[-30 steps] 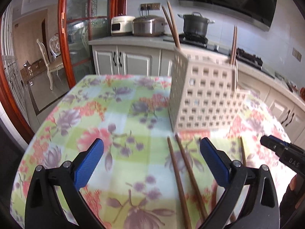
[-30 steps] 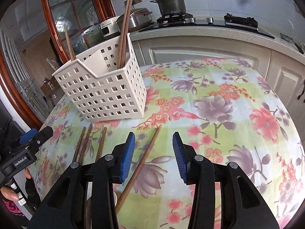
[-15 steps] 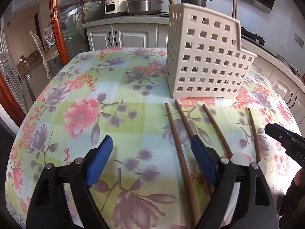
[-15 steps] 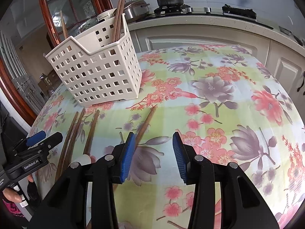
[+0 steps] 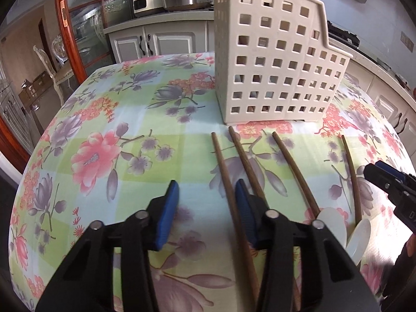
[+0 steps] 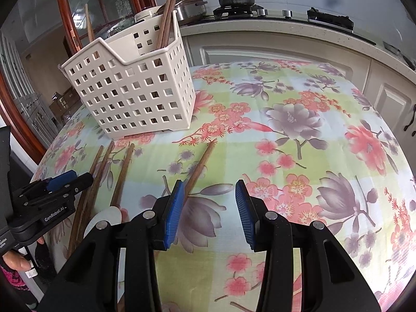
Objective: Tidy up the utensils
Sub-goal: 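Move the open right tool down to the loose brown chopsticks, then close the right tool on one brown chopstick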
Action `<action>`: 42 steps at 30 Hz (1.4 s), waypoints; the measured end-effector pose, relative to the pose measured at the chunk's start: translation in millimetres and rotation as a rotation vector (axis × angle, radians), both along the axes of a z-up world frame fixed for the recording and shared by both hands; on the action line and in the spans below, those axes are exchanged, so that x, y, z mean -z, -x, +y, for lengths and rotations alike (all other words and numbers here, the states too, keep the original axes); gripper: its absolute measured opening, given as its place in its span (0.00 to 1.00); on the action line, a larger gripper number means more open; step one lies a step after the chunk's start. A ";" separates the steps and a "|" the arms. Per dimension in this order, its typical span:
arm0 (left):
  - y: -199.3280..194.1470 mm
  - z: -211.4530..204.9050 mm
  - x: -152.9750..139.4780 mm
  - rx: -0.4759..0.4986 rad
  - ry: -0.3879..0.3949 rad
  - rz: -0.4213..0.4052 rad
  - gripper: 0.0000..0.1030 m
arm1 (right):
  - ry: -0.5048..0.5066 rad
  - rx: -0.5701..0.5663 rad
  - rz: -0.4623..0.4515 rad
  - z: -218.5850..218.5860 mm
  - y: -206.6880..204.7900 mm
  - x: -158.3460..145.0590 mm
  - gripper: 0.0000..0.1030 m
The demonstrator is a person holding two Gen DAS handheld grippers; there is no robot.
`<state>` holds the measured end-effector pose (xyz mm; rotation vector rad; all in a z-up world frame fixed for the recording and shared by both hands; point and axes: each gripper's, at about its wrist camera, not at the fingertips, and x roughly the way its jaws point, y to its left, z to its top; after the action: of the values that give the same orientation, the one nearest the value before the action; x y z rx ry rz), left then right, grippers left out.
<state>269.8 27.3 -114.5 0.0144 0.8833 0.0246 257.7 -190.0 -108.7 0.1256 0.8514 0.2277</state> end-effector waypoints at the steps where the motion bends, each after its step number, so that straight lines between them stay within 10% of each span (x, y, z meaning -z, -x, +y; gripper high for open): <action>1: 0.2 -1.5 -0.2 0.008 -0.002 -0.001 0.33 | 0.009 -0.002 0.006 1.4 -0.9 0.8 0.39; 9: 2.3 -4.6 -0.7 0.052 0.011 -0.008 0.10 | 0.065 -0.033 0.034 20.1 -5.9 5.4 0.39; 19: 1.0 4.0 -0.3 0.056 0.065 -0.009 0.09 | 0.139 -0.090 0.019 30.6 -7.2 6.0 0.11; 42: 8.0 4.6 -5.6 0.055 0.100 -0.037 0.06 | 0.044 -0.099 -0.013 23.1 -0.4 -4.3 0.07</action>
<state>261.8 31.9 -108.8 -0.0550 0.8457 -0.0706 258.2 -167.0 -104.4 0.0403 0.8500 0.3023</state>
